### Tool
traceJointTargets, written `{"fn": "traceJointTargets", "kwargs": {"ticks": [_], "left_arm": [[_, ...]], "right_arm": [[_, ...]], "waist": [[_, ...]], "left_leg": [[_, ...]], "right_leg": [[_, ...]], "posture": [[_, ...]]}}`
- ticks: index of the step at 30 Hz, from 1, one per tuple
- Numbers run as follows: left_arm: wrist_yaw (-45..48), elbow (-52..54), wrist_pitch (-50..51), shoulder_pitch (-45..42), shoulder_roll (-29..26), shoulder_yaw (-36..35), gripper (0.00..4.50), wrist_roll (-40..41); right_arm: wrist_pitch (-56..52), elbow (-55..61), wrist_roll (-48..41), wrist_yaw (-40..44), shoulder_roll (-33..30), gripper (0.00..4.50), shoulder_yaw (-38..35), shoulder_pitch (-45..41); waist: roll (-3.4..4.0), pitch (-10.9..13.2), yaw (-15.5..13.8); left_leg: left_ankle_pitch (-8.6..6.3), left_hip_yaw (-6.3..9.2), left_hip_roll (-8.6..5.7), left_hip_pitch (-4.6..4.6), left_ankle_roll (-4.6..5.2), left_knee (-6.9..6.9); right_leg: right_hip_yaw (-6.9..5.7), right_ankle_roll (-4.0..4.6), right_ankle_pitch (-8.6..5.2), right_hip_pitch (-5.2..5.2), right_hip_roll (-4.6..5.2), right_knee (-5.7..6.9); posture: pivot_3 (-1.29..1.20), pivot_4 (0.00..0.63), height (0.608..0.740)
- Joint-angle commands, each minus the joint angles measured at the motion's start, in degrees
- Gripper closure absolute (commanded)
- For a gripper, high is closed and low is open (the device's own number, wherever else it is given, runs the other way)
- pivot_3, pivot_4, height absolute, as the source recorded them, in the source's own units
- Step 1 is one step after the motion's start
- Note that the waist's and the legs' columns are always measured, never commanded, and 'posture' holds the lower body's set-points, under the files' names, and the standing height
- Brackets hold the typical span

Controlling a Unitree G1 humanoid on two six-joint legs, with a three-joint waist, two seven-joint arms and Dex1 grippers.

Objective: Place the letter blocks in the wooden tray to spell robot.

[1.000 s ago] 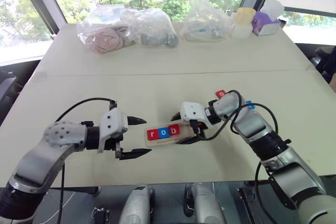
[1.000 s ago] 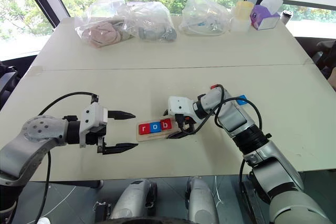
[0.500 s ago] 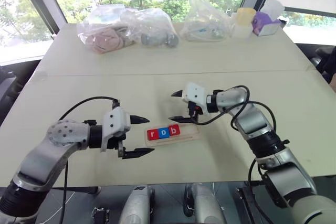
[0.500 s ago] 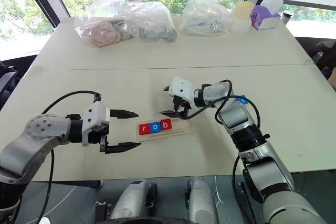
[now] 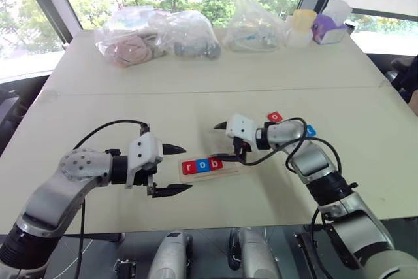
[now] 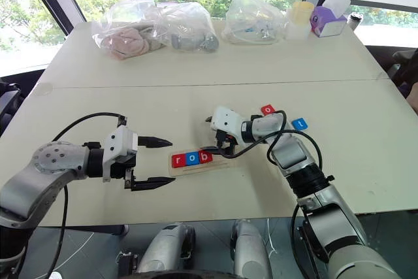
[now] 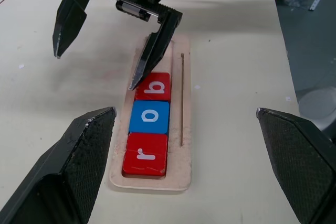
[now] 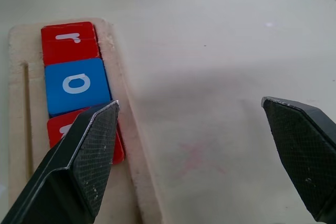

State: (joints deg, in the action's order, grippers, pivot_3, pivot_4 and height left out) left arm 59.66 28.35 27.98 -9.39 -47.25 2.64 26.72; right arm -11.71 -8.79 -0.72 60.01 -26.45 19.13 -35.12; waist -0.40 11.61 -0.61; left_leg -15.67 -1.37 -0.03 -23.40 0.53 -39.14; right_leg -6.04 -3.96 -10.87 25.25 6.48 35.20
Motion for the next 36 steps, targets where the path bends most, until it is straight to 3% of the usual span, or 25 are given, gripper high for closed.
{"fn": "traceJointTargets", "kwargs": {"ticks": [1,14,24,36], "left_arm": [[0.1,1.9,-0.2,-0.8,-0.3,-0.8,0.00,0.9],[0.1,1.8,-0.4,-1.1,0.2,-0.2,0.00,0.7],[-0.3,1.8,-0.6,-0.4,0.3,-0.5,0.00,0.4],[0.1,1.0,-1.3,-1.4,0.7,0.5,0.00,-0.2]], "right_arm": [[-0.7,3.4,-1.2,-0.3,-0.2,0.06,-1.7,-1.2],[3.1,-4.0,0.4,-4.3,-1.2,0.06,-4.5,-4.2],[-23.5,-5.1,1.0,-29.5,0.0,0.06,-20.3,-7.0],[-33.1,-1.4,-1.0,-36.1,1.4,0.06,-22.7,-0.4]], "waist": [[0.00,0.0,0.0],[0.00,0.0,0.0],[0.00,0.0,-0.1],[0.01,0.0,0.2]], "left_leg": [[0.00,0.00,0.00,0.00,0.00,0.00],[0.00,0.00,-0.01,0.00,0.00,0.00],[0.02,-0.02,-0.01,-0.02,-0.04,0.01],[0.02,-0.01,-0.01,-0.01,-0.03,0.03]], "right_leg": [[0.00,0.00,0.00,0.00,0.00,0.00],[0.00,0.00,0.00,-0.01,0.00,0.00],[0.01,0.01,0.00,-0.01,0.00,0.00],[0.02,0.00,0.00,0.02,-0.01,0.02]], "posture": [[0.00,0.150,0.740],[0.00,0.150,0.740],[0.00,0.150,0.740],[0.00,0.150,0.740]]}}
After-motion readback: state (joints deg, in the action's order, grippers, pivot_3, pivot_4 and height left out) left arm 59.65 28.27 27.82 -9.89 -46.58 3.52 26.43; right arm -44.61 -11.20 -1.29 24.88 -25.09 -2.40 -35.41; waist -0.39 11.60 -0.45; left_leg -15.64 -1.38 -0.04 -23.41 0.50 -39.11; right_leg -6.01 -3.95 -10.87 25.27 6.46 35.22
